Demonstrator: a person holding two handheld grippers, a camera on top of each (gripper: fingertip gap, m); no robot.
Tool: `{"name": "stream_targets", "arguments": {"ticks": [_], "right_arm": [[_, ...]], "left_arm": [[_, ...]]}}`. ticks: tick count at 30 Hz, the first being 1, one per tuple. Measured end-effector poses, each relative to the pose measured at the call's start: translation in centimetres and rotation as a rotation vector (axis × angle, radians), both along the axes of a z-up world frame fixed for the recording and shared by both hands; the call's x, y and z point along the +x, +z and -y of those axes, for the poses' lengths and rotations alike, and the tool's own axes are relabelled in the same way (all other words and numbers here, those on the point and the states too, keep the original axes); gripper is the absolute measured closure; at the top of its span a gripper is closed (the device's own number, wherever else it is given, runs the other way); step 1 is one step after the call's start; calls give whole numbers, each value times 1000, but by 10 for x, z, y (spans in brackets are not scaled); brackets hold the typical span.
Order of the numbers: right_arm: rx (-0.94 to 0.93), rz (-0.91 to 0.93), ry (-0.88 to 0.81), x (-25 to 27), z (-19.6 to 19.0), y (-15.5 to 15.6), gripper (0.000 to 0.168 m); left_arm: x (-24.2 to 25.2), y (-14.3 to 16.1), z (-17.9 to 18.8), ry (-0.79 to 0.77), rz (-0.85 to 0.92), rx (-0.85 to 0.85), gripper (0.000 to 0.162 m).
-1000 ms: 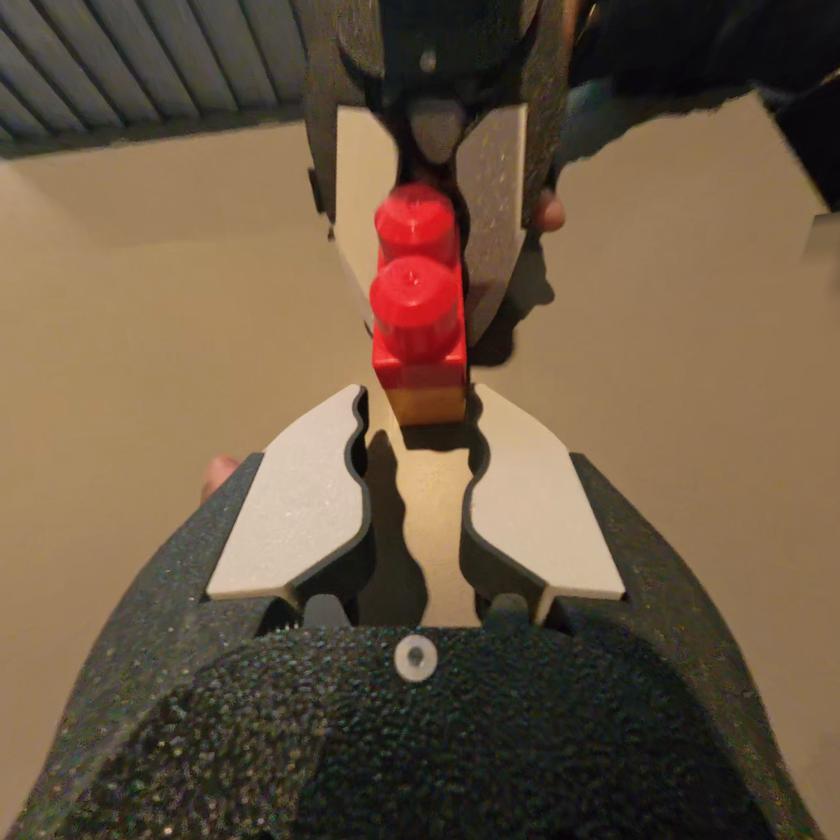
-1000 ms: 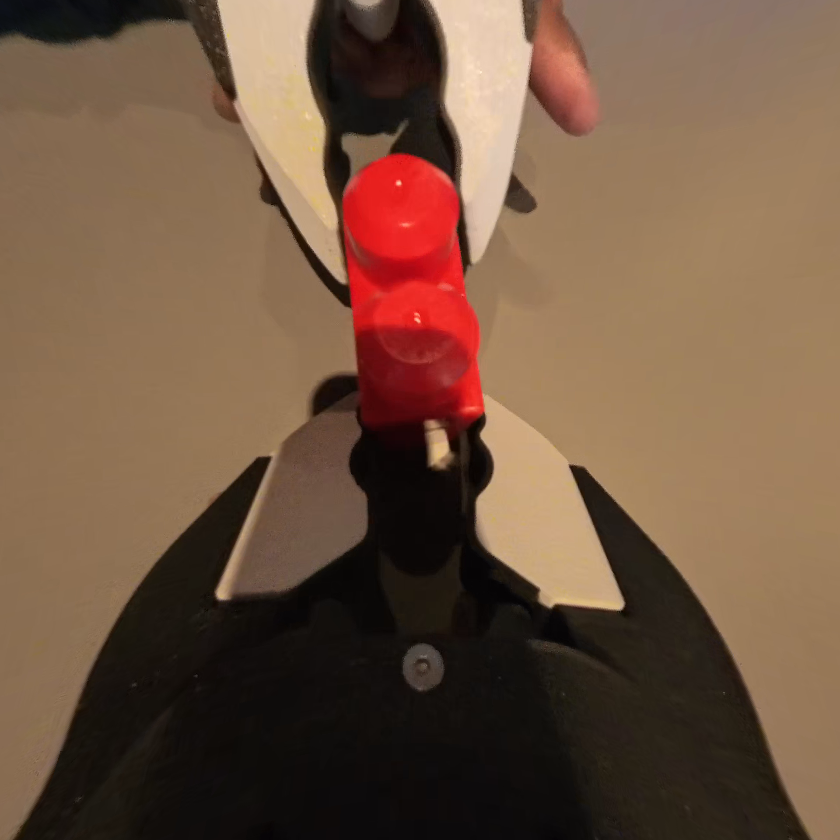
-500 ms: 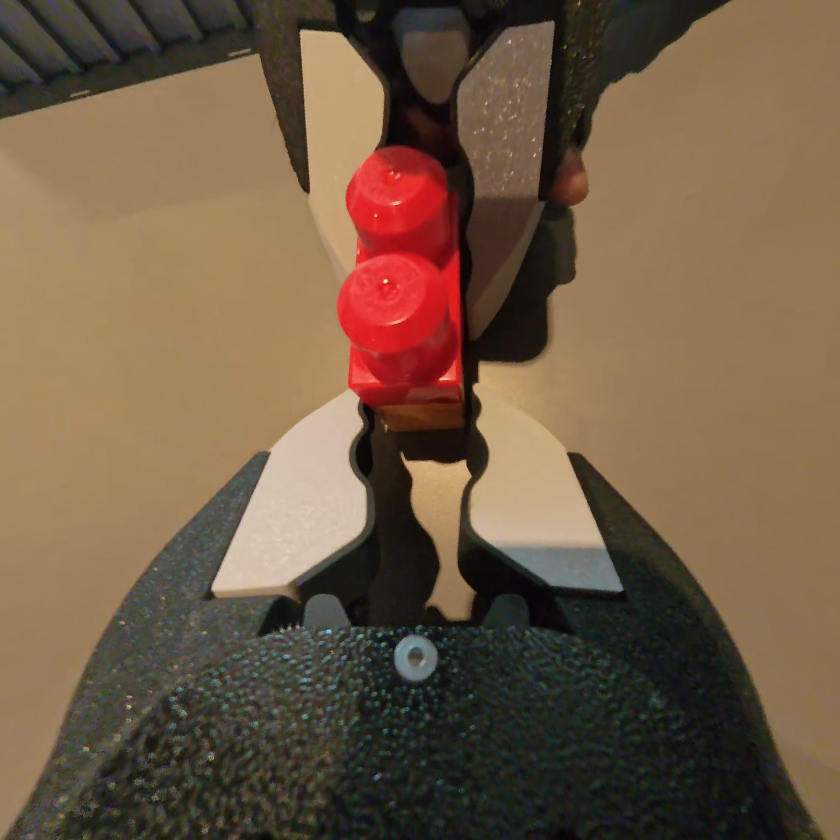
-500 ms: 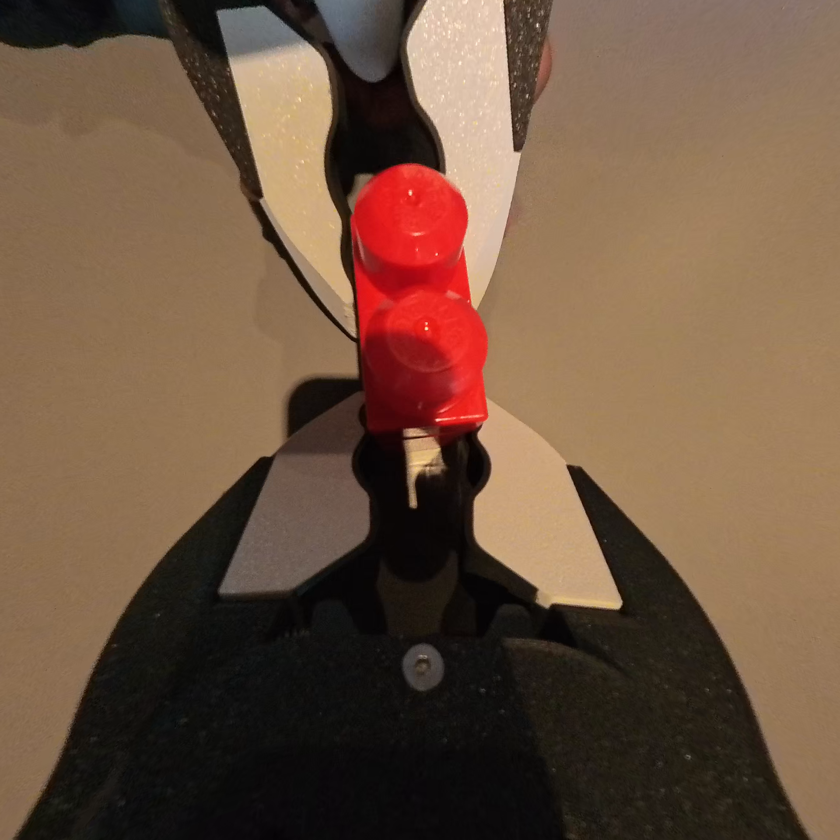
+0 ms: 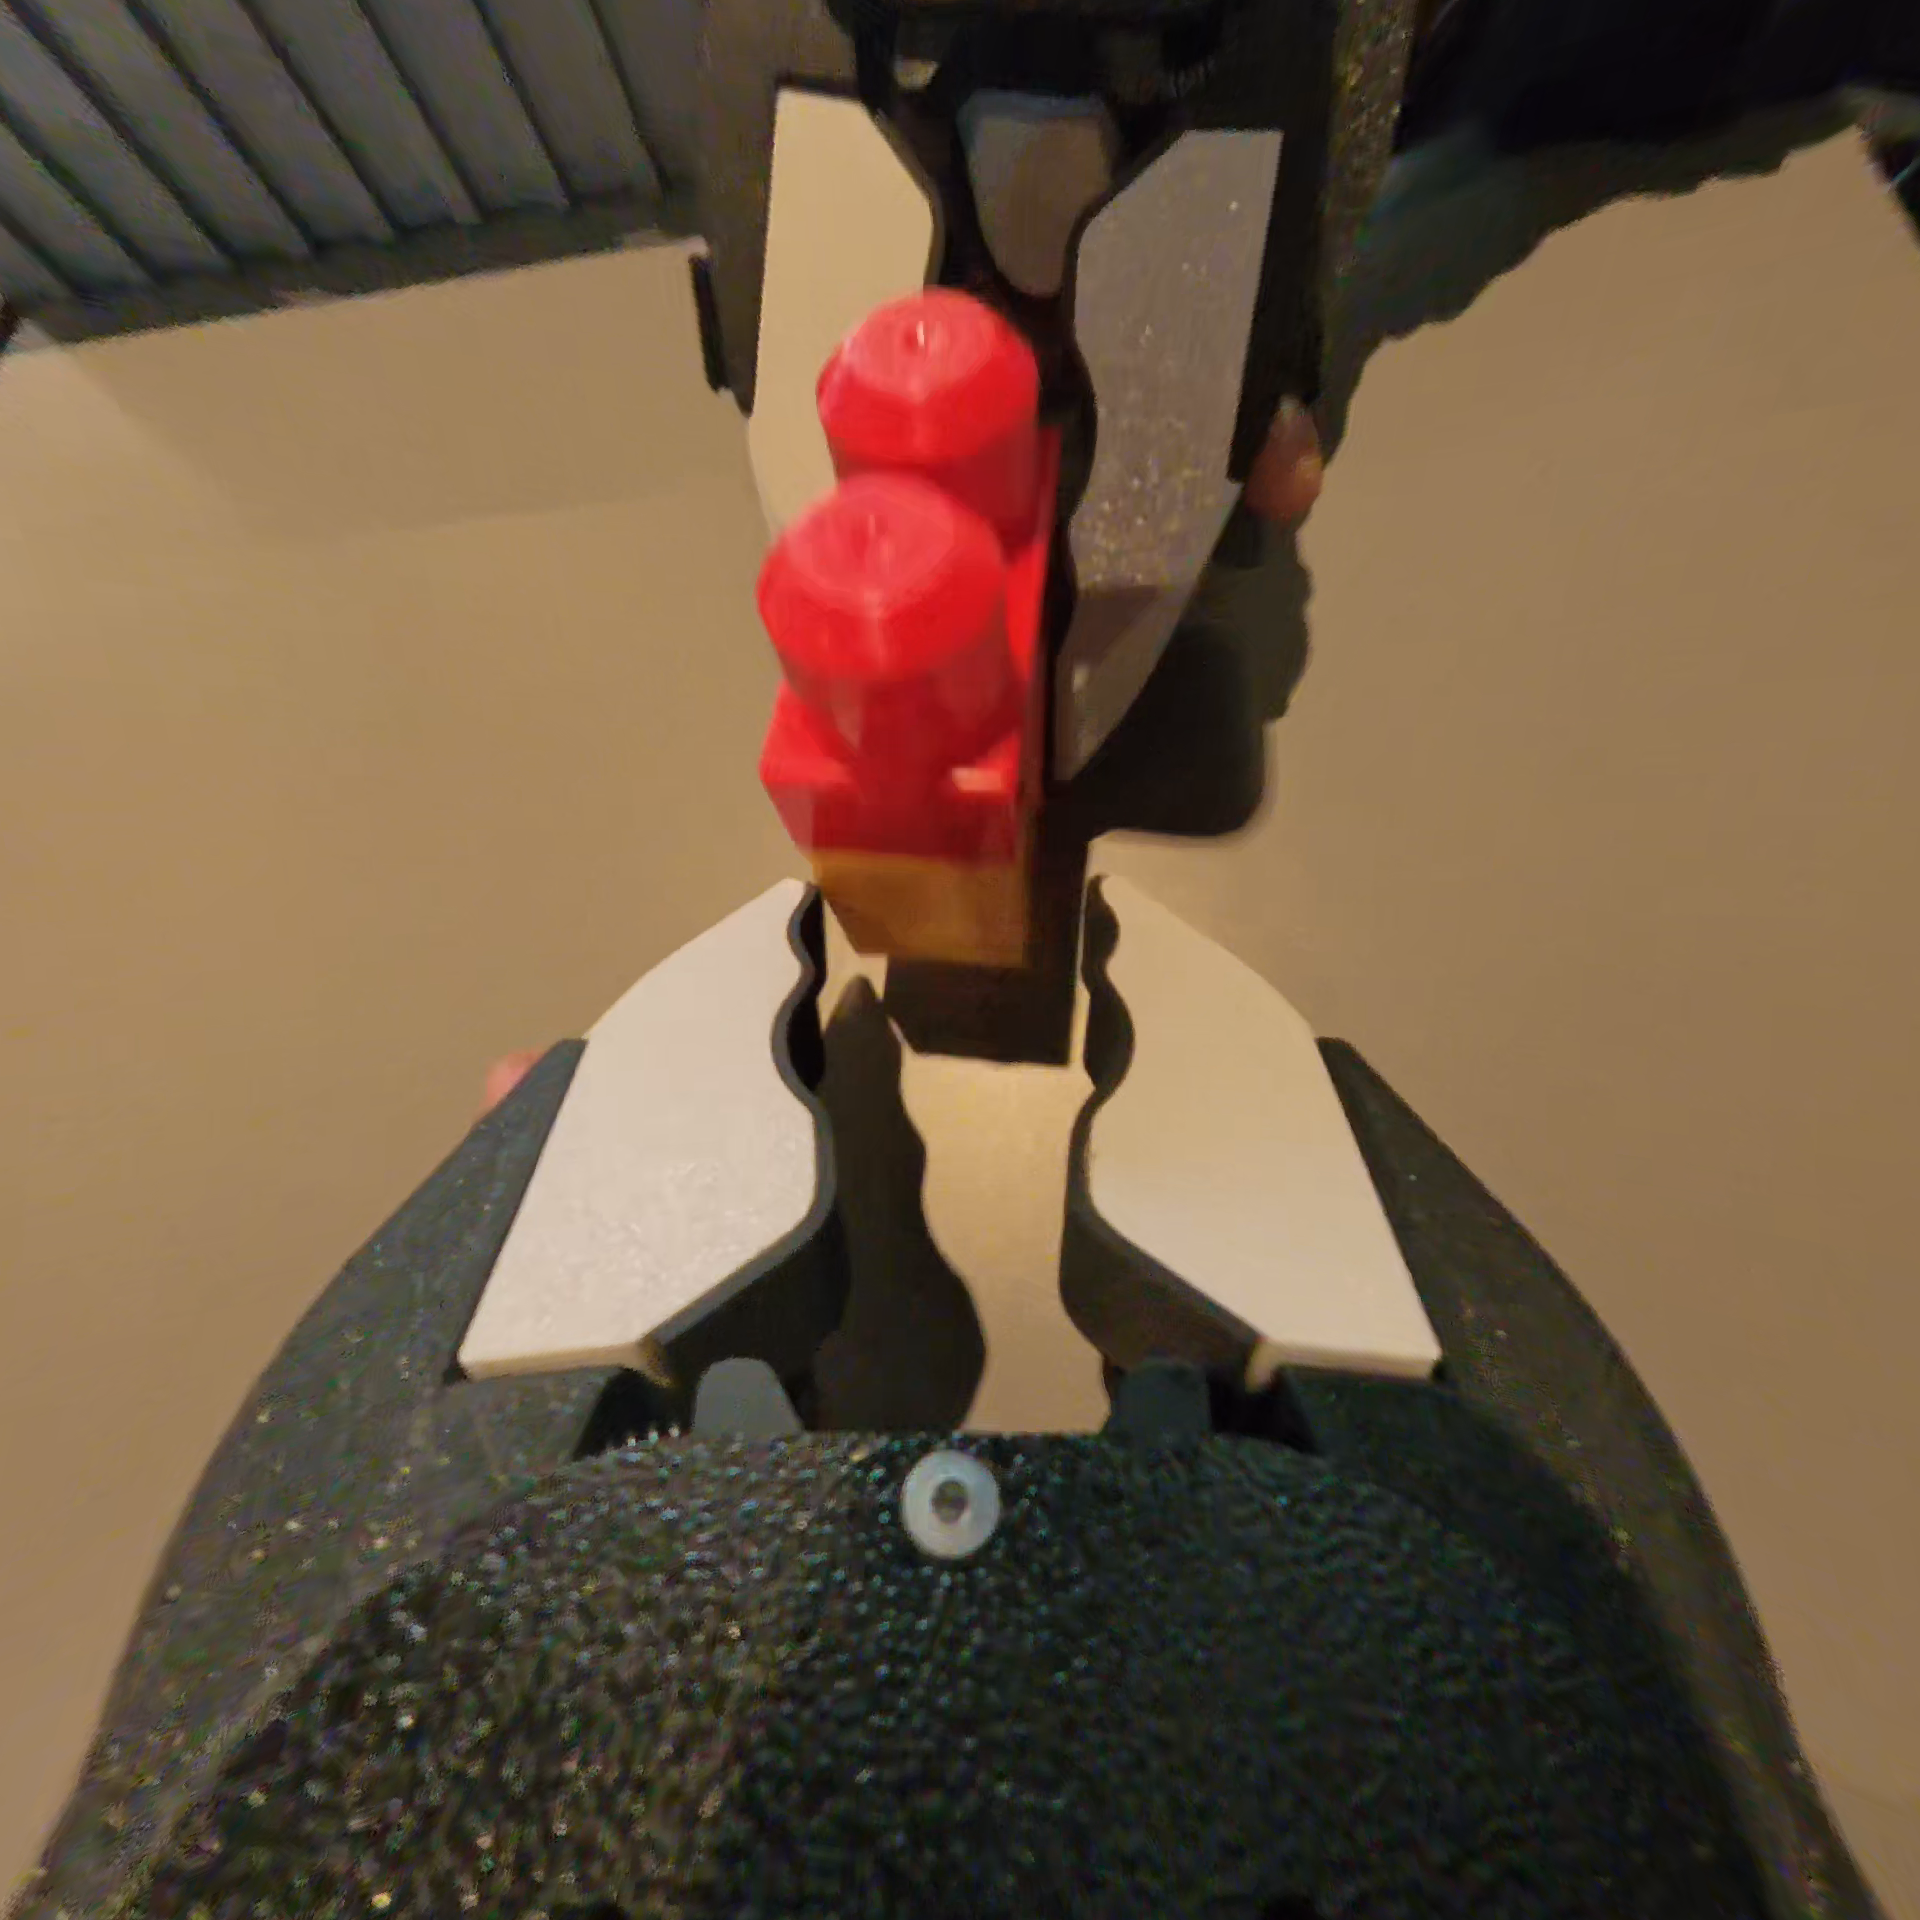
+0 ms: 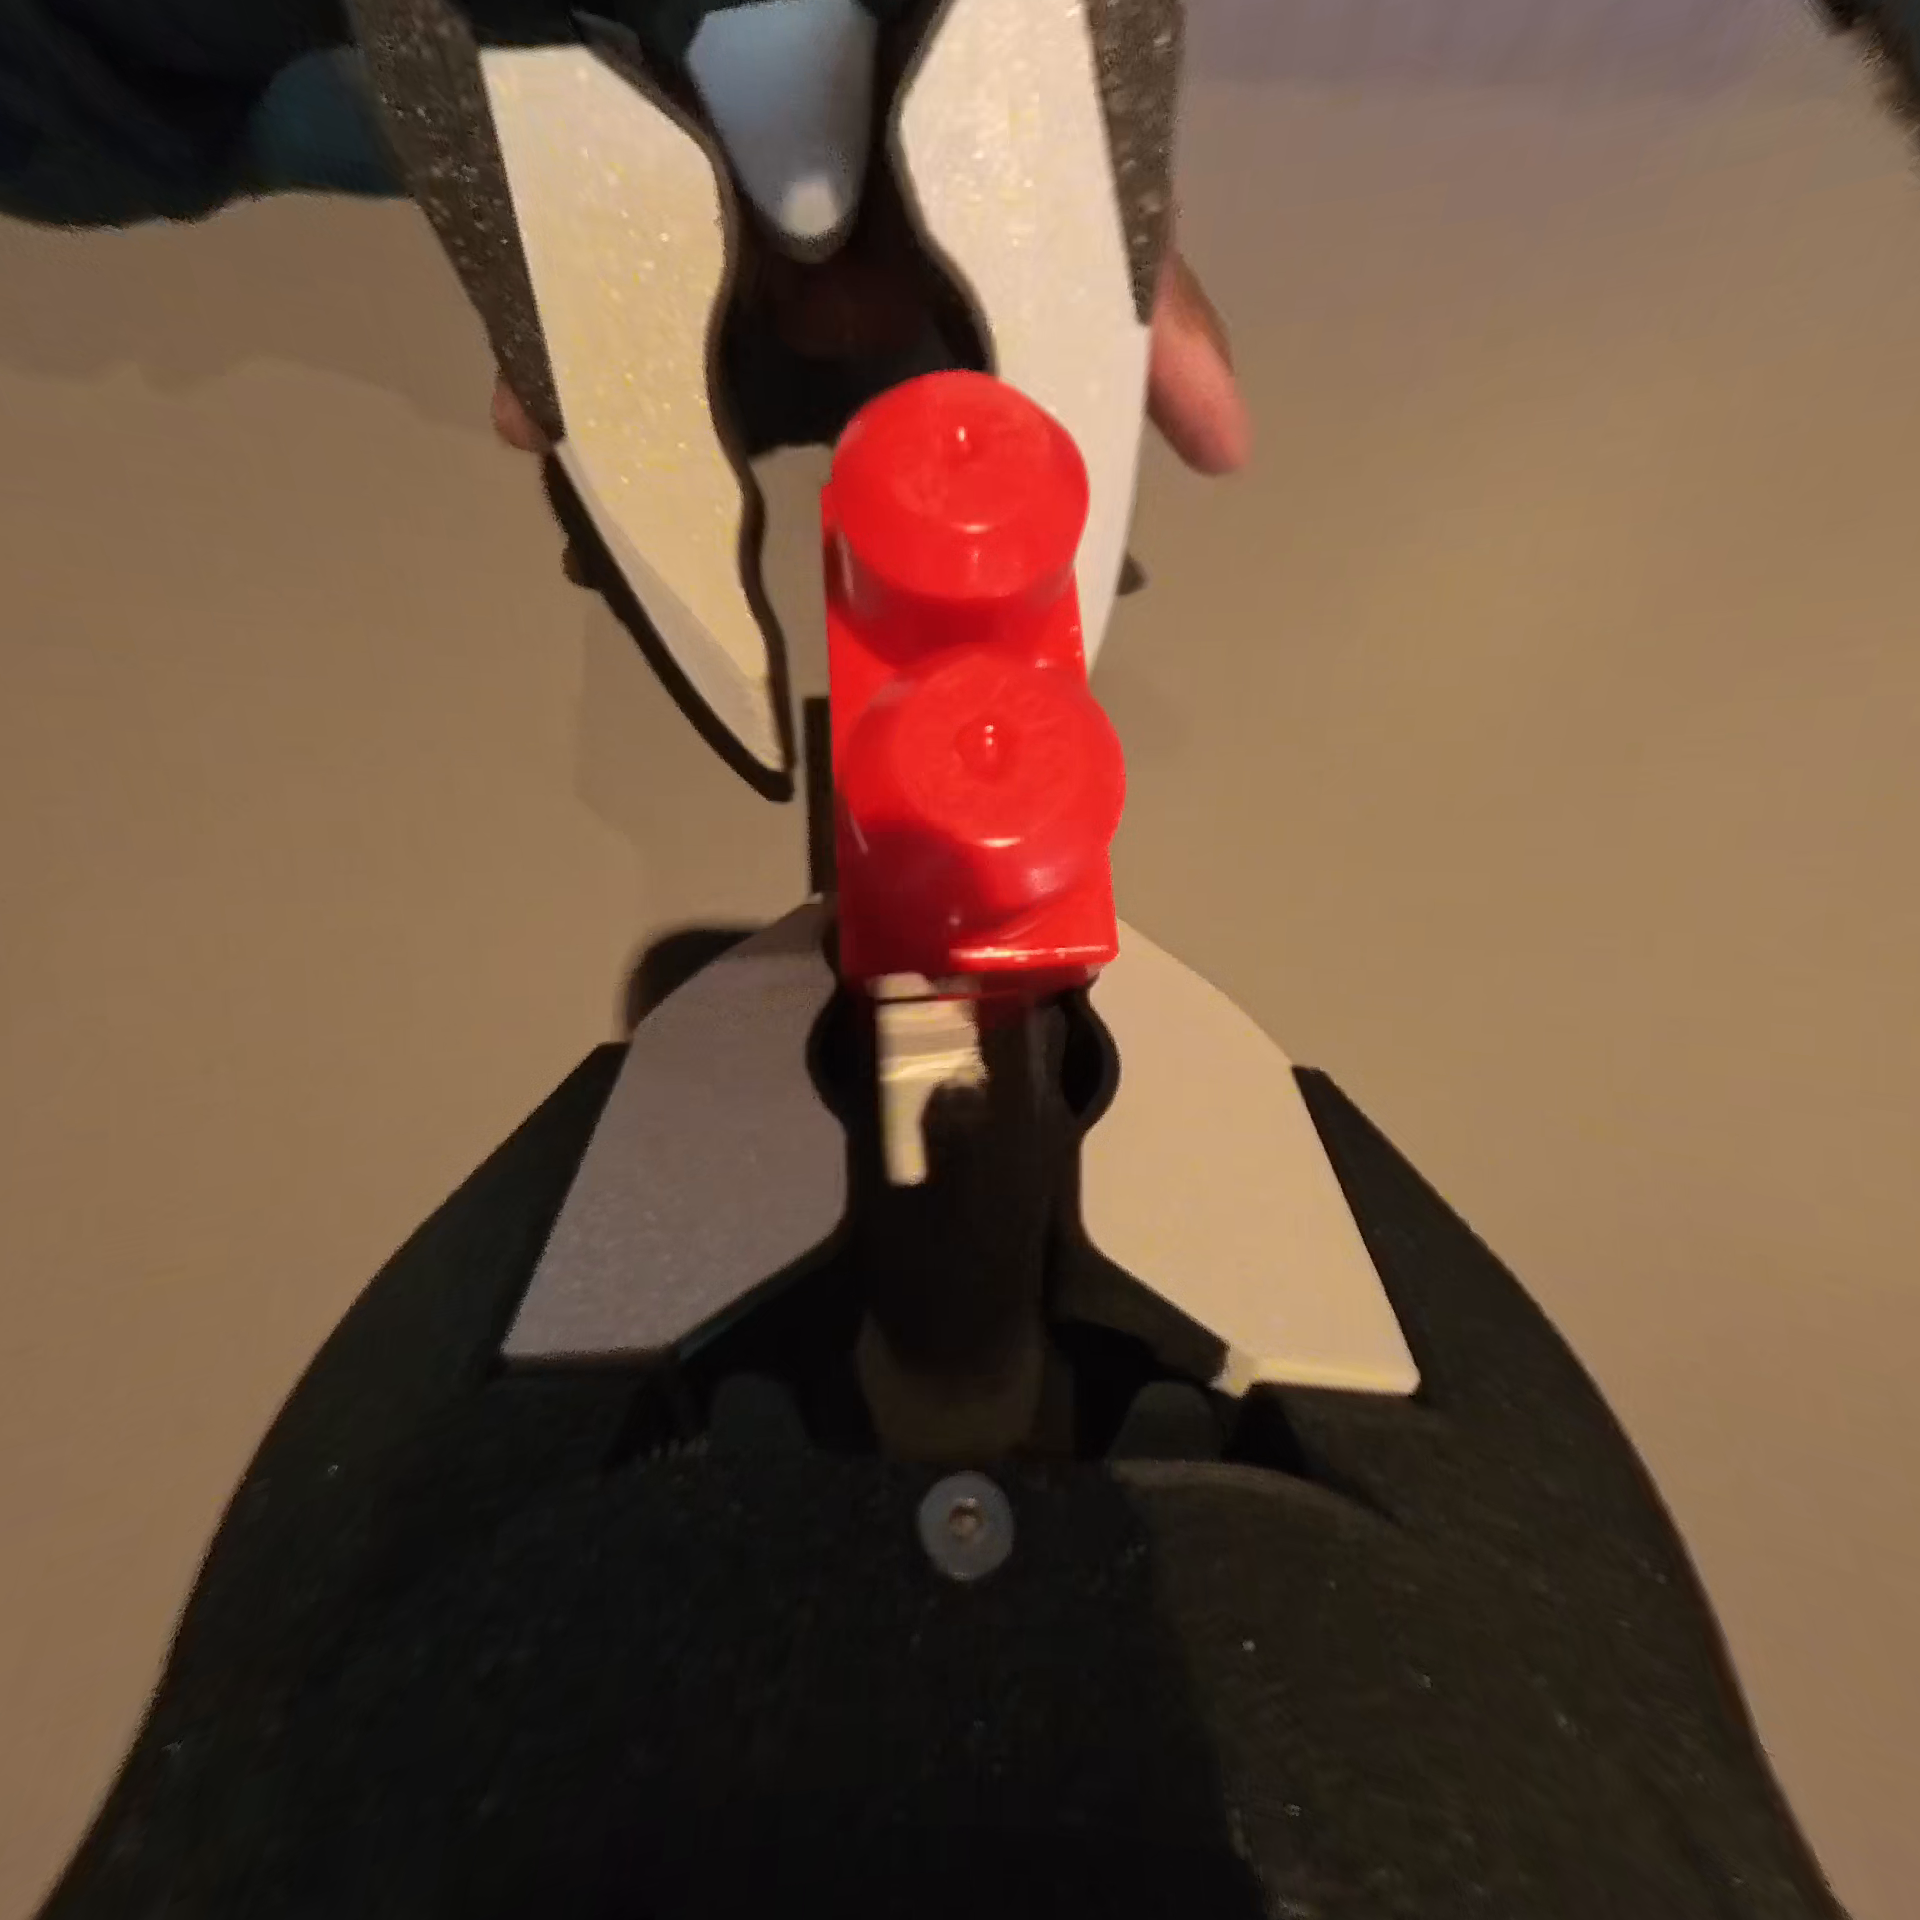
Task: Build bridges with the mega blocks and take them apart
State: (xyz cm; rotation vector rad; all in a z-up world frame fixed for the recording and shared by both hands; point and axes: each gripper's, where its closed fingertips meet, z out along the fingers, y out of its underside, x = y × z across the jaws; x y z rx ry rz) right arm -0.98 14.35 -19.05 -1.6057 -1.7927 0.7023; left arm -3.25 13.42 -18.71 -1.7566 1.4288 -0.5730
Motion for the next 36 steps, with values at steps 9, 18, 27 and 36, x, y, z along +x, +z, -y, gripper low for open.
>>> {"name": "stream_targets", "arguments": {"ticks": [9,18,27,36], "right_arm": [[233,-320,-424,86,-83,166,131],[339,560,-1006,320,-267,64,130],[305,783,-930,329,-266,17,124],[329,465,-995,295,-247,79,96]], "left_arm": [[-35,54,-35,218,304,72,117],[-30,13,-45,260,59,93,117],[-31,9,-46,262,32,98,117],[-33,15,-47,270,32,125,117]]}}
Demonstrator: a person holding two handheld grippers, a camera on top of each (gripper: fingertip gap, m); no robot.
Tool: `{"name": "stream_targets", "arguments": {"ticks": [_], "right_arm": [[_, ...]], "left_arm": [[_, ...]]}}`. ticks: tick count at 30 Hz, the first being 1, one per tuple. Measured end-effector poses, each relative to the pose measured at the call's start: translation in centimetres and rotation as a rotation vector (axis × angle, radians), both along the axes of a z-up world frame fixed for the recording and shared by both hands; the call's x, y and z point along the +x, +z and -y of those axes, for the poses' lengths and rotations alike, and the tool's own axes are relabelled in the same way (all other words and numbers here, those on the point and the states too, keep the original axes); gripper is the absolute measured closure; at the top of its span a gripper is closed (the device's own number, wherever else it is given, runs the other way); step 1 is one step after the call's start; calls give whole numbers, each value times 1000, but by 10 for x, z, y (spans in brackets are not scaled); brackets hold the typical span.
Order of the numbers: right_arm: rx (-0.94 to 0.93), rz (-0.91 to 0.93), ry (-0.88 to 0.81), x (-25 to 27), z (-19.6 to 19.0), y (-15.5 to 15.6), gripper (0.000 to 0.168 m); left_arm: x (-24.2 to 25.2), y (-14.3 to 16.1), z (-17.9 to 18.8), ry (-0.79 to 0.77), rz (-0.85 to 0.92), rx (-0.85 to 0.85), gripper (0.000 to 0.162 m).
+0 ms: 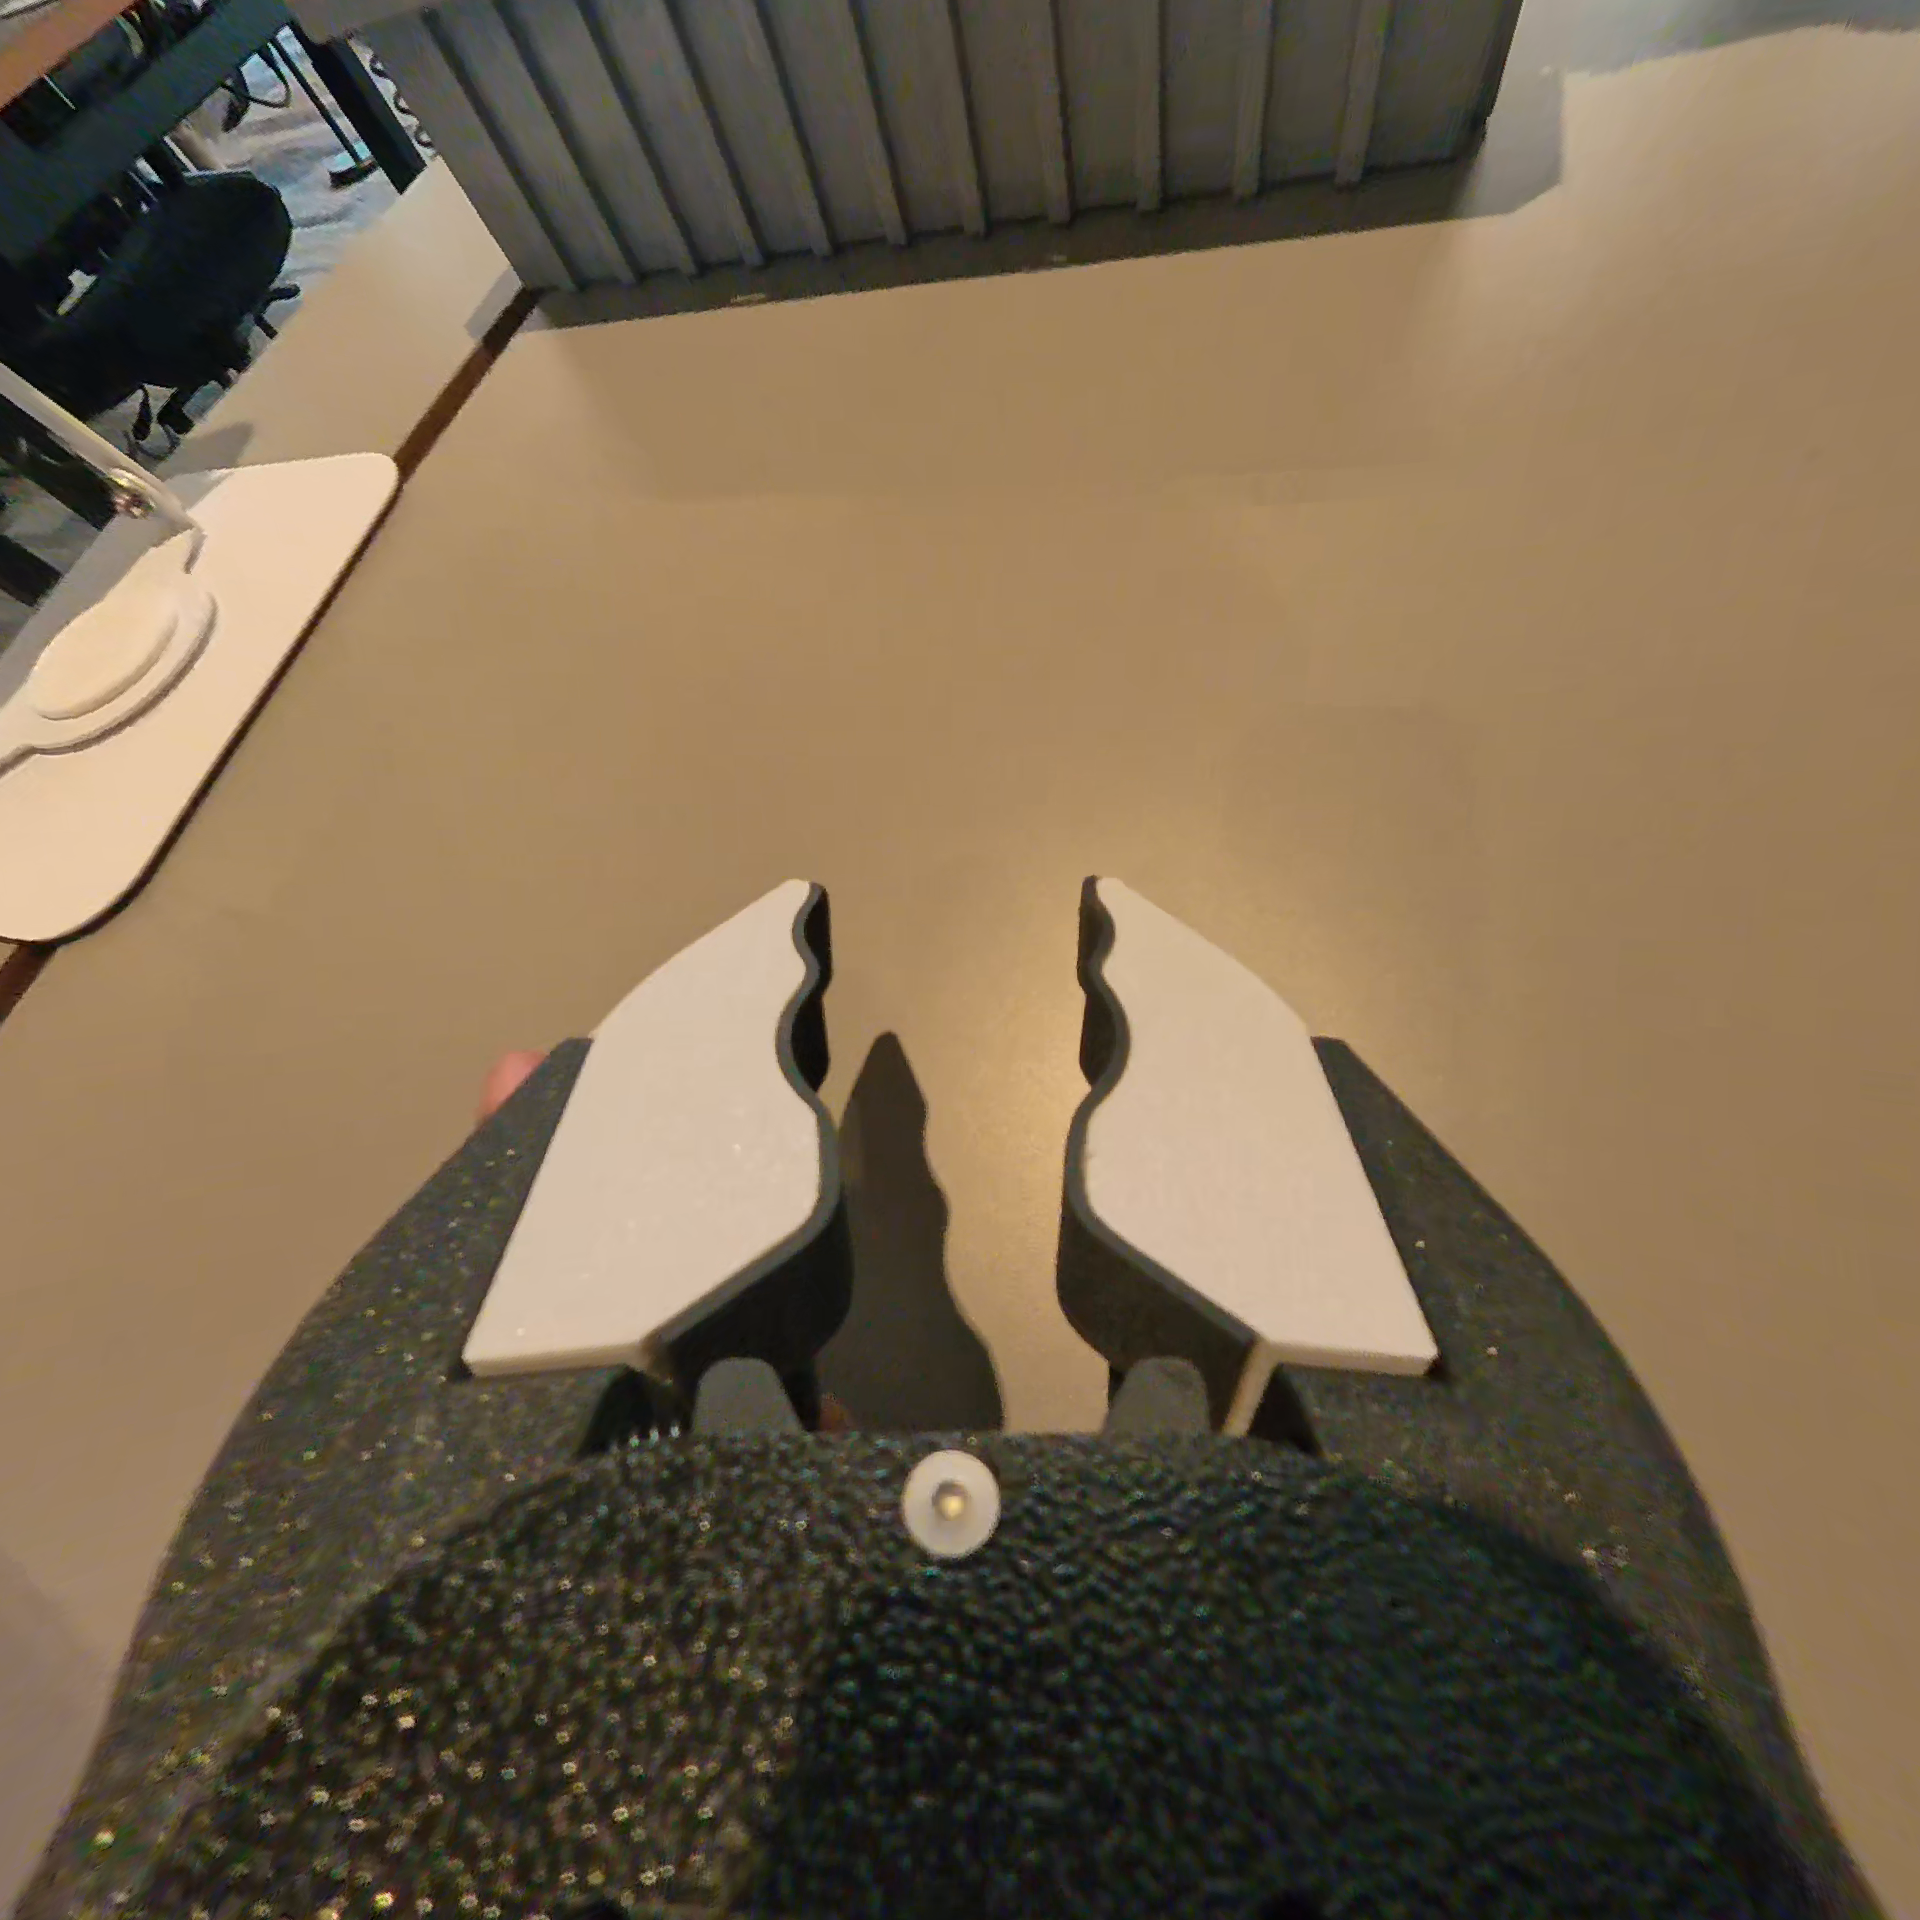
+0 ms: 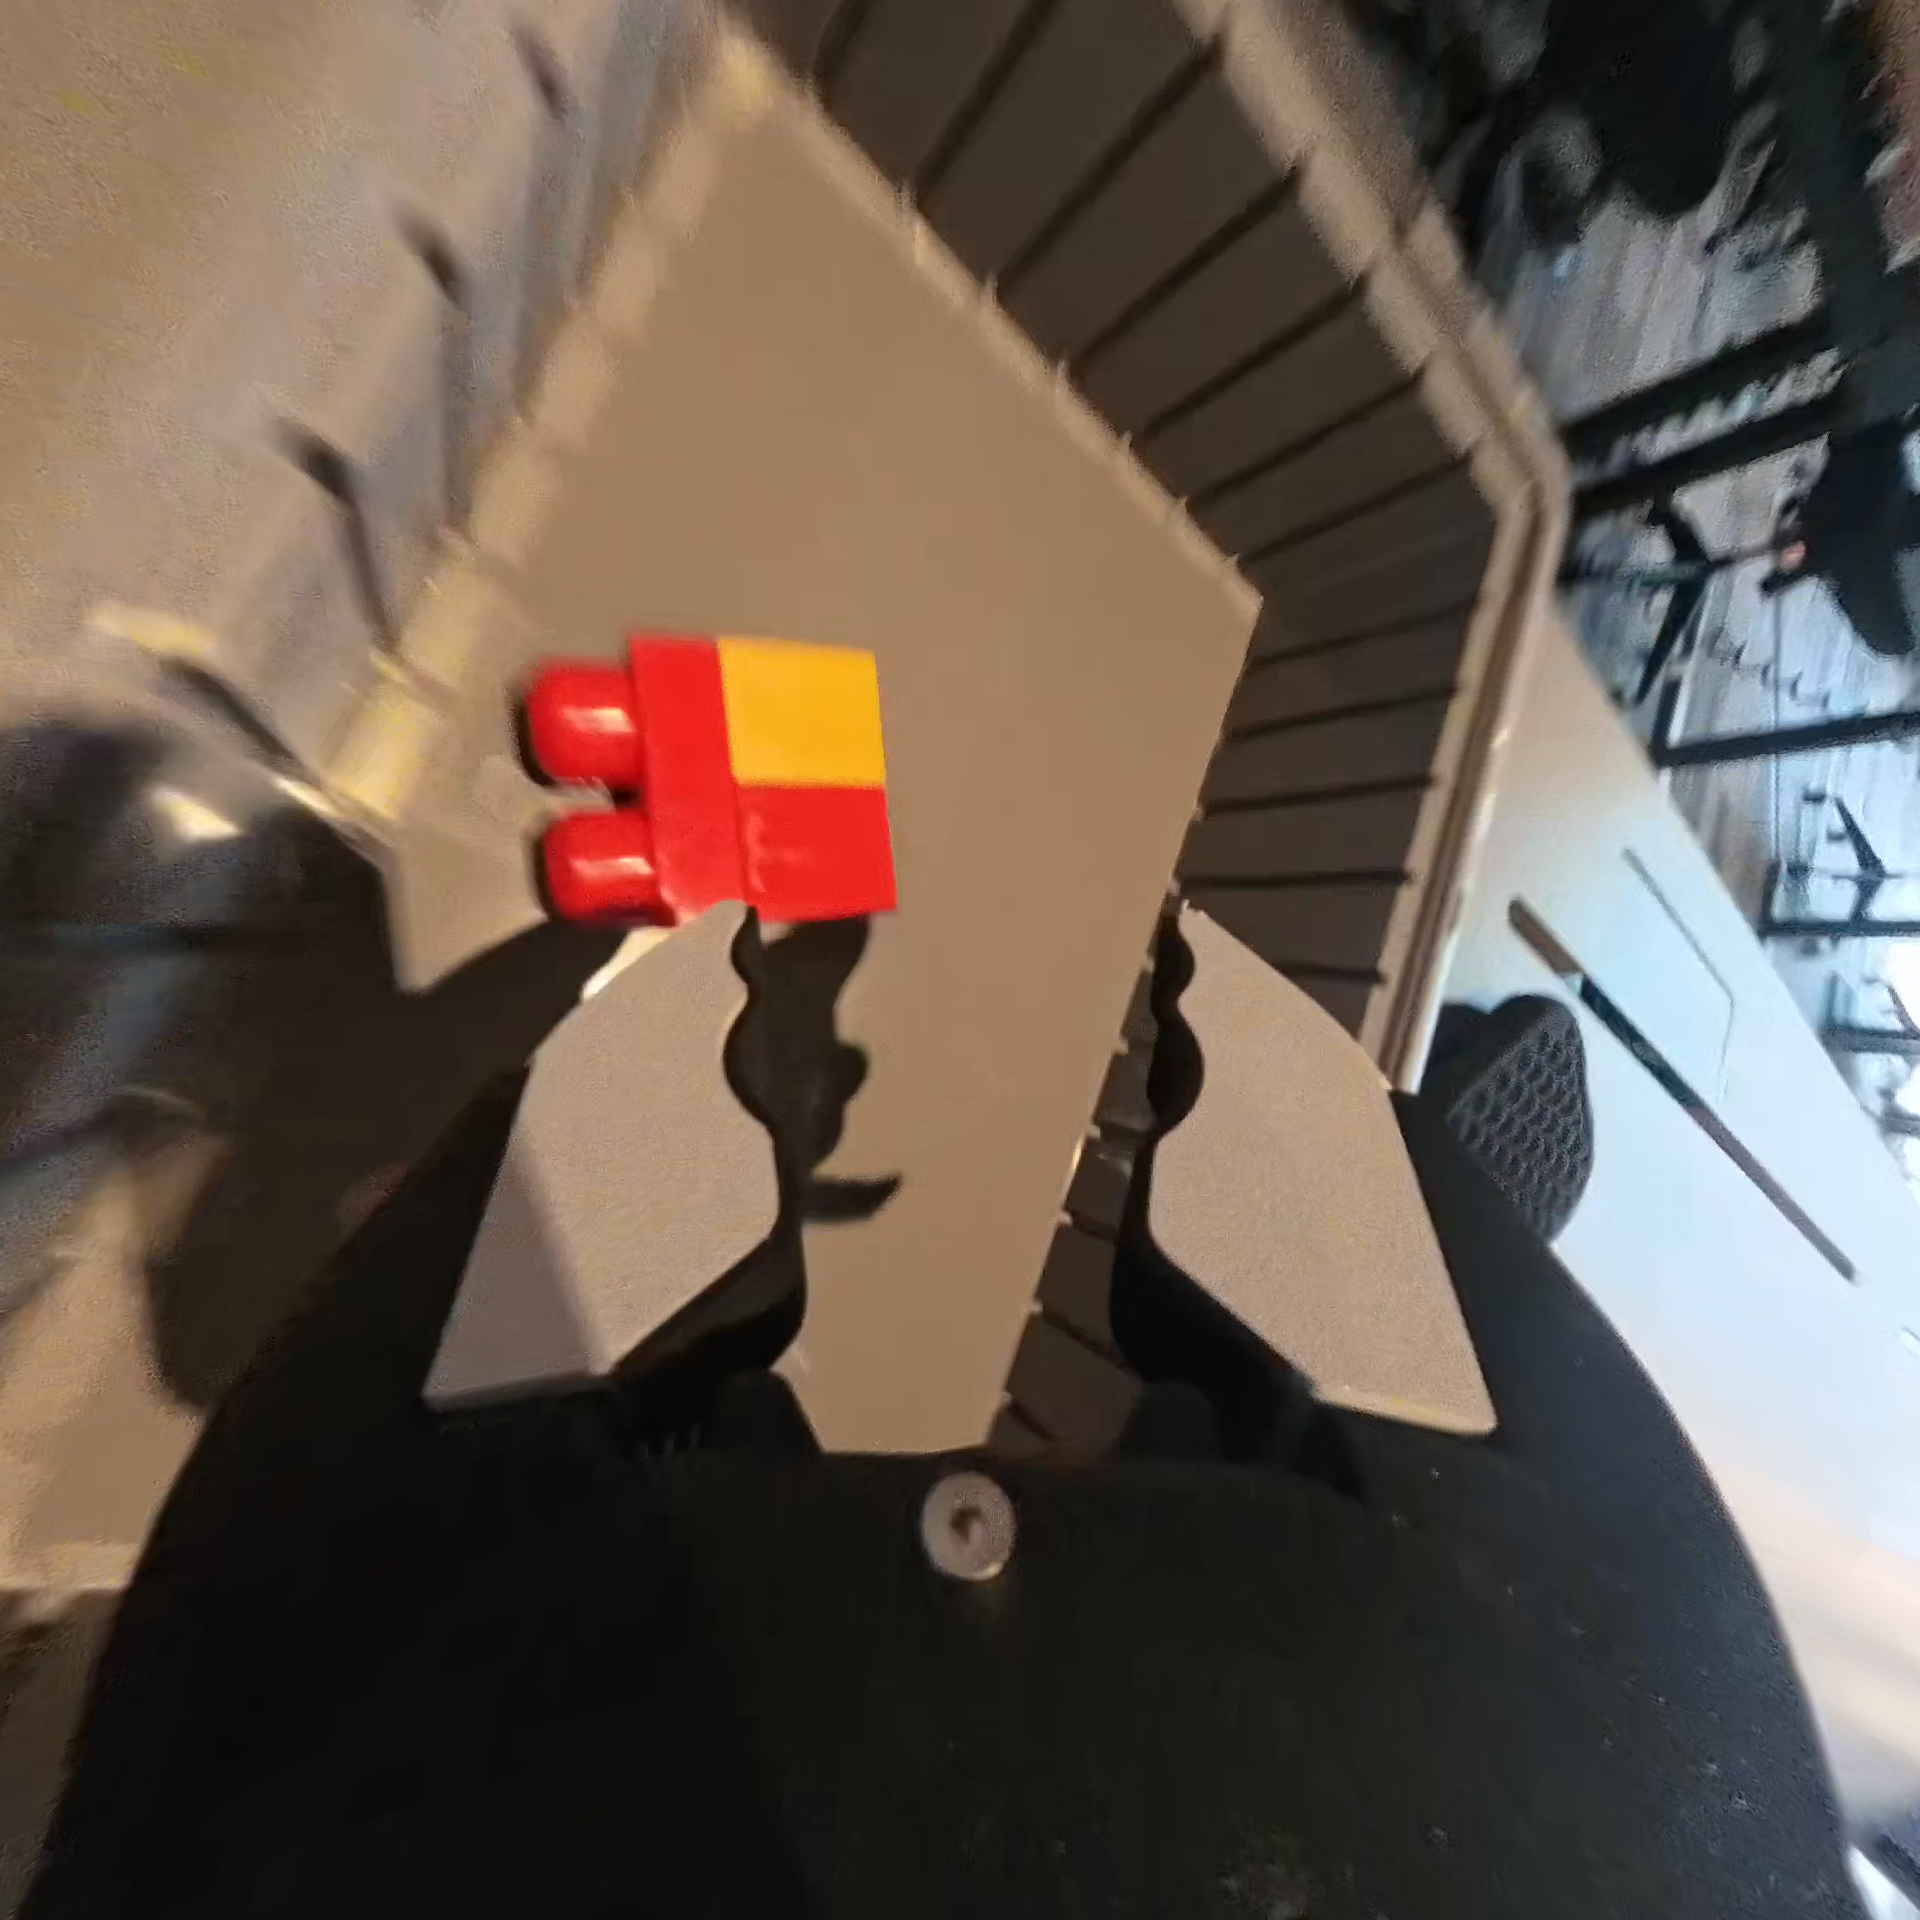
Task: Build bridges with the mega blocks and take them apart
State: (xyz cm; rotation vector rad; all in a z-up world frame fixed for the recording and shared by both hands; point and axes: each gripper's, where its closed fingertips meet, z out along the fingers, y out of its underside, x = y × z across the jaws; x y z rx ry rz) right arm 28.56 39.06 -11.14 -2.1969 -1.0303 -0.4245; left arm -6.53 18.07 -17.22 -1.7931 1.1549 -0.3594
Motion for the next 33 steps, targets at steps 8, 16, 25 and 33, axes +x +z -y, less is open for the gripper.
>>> {"name": "stream_targets", "arguments": {"ticks": [8,16,25,33], "right_arm": [[146,-620,598,-225,144,105,107],[70,-619,747,-354,194,-23,114],[58,-592,797,-350,198,-52,121],[53,-500,842,-353,204,-62,122]], "left_arm": [[-15,22,-26,156,67,156,117],[-55,49,-45,366,132,341,118],[-101,113,-23,512,145,375,112],[-292,153,23,908,1,76,117]]}}
